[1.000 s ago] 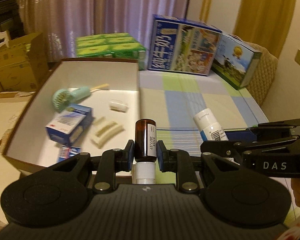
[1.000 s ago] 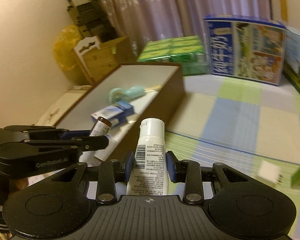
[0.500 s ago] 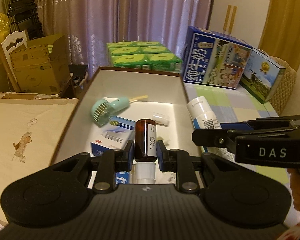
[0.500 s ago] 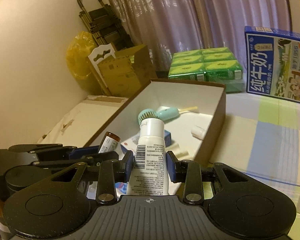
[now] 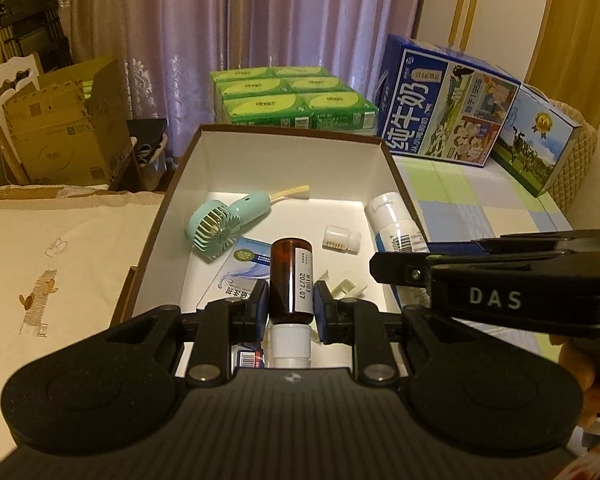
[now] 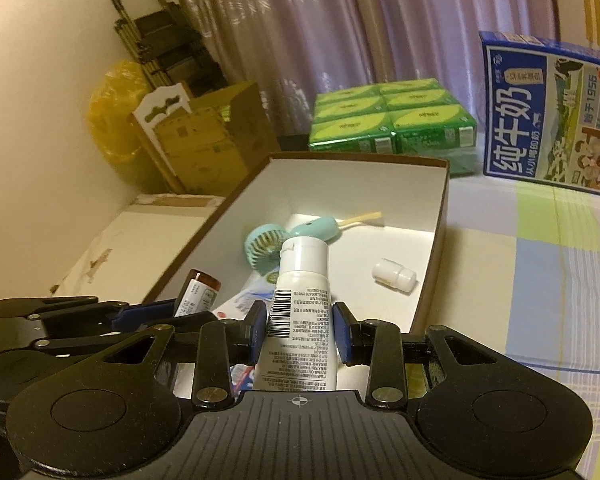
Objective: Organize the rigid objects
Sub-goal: 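Open the left tool to drop the vial while the right tool releases the tube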
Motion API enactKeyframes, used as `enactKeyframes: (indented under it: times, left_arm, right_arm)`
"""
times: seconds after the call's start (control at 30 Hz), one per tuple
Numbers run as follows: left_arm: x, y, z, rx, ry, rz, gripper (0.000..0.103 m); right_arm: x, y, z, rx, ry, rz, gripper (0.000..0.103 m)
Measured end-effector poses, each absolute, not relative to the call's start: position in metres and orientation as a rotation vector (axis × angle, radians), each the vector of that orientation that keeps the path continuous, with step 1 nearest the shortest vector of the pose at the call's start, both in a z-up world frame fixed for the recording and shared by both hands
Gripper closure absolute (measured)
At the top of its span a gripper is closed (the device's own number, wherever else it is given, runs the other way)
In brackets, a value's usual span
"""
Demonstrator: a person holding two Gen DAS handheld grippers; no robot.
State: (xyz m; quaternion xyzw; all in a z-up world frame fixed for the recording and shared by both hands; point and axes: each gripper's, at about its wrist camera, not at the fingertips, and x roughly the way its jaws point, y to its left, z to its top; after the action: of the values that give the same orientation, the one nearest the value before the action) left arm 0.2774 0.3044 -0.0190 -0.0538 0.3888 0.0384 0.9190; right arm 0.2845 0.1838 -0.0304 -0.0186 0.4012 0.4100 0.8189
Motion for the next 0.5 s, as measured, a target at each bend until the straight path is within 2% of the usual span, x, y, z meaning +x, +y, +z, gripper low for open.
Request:
enactKeyframes:
  times: [0.5]
  left_arm:
    - [0.314,0.312,-0.046,-0.113,0.866,0.016,0.084]
  right_arm:
    - [0.311,0.198,-0.059,-0.104,0.892,0.768,0.071]
